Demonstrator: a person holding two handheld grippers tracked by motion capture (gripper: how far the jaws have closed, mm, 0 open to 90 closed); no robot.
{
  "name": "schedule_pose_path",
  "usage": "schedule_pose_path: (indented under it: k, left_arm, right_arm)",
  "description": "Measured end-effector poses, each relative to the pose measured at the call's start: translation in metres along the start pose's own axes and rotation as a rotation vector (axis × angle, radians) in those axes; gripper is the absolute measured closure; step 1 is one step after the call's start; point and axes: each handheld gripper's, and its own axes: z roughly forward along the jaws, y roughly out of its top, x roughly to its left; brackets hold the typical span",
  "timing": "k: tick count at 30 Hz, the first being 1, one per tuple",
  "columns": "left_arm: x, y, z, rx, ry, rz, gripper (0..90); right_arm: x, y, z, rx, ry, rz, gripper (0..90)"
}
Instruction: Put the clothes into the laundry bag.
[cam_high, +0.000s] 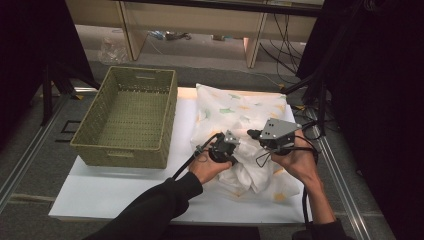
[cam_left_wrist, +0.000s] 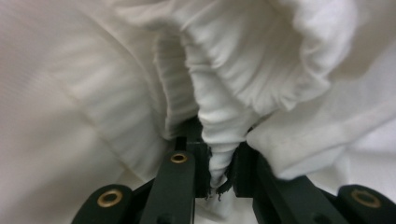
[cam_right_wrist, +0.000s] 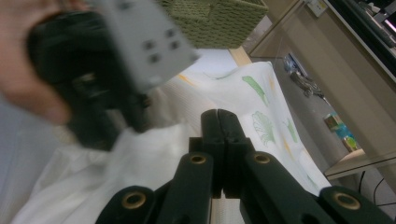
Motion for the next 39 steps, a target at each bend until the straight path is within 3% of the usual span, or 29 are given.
schedule_pose_path:
  k: [3, 6, 9, 13, 14, 15, 19, 20, 23, 24, 26, 29, 32, 33, 35, 36, 38, 39]
  left_arm:
    - [0.01, 0.008, 0.004, -0.033, 0.037, -0.045, 81.5]
    - [0.021, 0.012, 0.009, -0.039, 0.109, -0.03, 81.3]
    - [0.029, 0.009, 0.019, -0.044, 0.085, -0.124, 80.6]
    - [0.03, 0.008, 0.018, -0.036, 0.064, -0.138, 77.6]
    - [0.03, 0.008, 0.015, -0.033, 0.05, -0.134, 75.3]
    - [0.031, 0.007, 0.01, 0.001, 0.031, -0.099, 72.4]
    - [0.028, 0.005, -0.004, 0.056, -0.024, -0.067, 52.9]
    - [0.024, 0.004, -0.005, 0.021, -0.016, -0.097, 49.6]
    - [0.019, 0.0, -0.018, 0.038, -0.033, -0.071, 40.3]
    - [0.017, -0.002, -0.022, 0.053, -0.036, -0.042, 40.2]
    - [0.012, -0.006, -0.03, 0.05, -0.03, -0.043, 37.1]
    - [0.004, -0.015, -0.044, 0.063, -0.035, -0.014, 33.0]
    - [-0.008, -0.022, -0.054, 0.079, -0.062, 0.019, 31.2]
    - [-0.014, -0.025, -0.055, 0.074, -0.068, 0.024, 30.3]
    - [-0.023, -0.03, -0.056, 0.108, -0.091, 0.073, 28.1]
    - [-0.029, -0.032, -0.052, 0.085, -0.09, 0.05, 26.7]
    - [-0.036, -0.035, -0.046, 0.084, -0.097, 0.073, 25.2]
    - [-0.04, -0.035, -0.042, 0.087, -0.099, 0.075, 23.6]
  right_arm:
    - [-0.001, 0.001, -0.003, 0.001, -0.002, -0.003, 90.0]
    - [0.002, 0.003, -0.004, 0.008, 0.016, -0.003, 90.0]
    - [0.004, 0.003, -0.001, 0.02, 0.025, -0.004, 90.0]
    - [0.007, 0.001, 0.005, 0.033, 0.039, 0.001, 90.0]
    - [0.006, 0.001, 0.005, 0.034, 0.038, 0.0, 90.0]
    - [0.006, 0.001, 0.005, 0.03, 0.036, -0.005, 90.0]
    - [0.004, 0.0, 0.003, 0.021, 0.034, -0.003, 90.0]
    - [0.004, 0.0, 0.003, 0.024, 0.037, 0.011, 90.0]
    - [0.003, 0.0, 0.004, 0.023, 0.033, 0.008, 90.0]
    - [0.003, -0.001, 0.005, 0.023, 0.034, 0.008, 90.0]
    - [0.003, -0.001, 0.005, 0.024, 0.032, 0.009, 90.0]
    - [0.003, 0.0, 0.004, 0.022, 0.027, 0.008, 90.0]
    - [0.002, 0.0, 0.004, 0.022, 0.028, 0.011, 90.0]
    - [0.002, 0.0, 0.004, 0.022, 0.026, 0.008, 90.0]
    - [0.002, 0.001, 0.004, 0.021, 0.03, 0.004, 90.0]
    - [0.003, 0.001, 0.004, 0.021, 0.029, 0.009, 90.0]
    - [0.001, 0.001, 0.005, 0.023, 0.021, -0.01, 90.0]
    - [0.003, 0.001, 0.005, 0.018, 0.026, 0.008, 90.0]
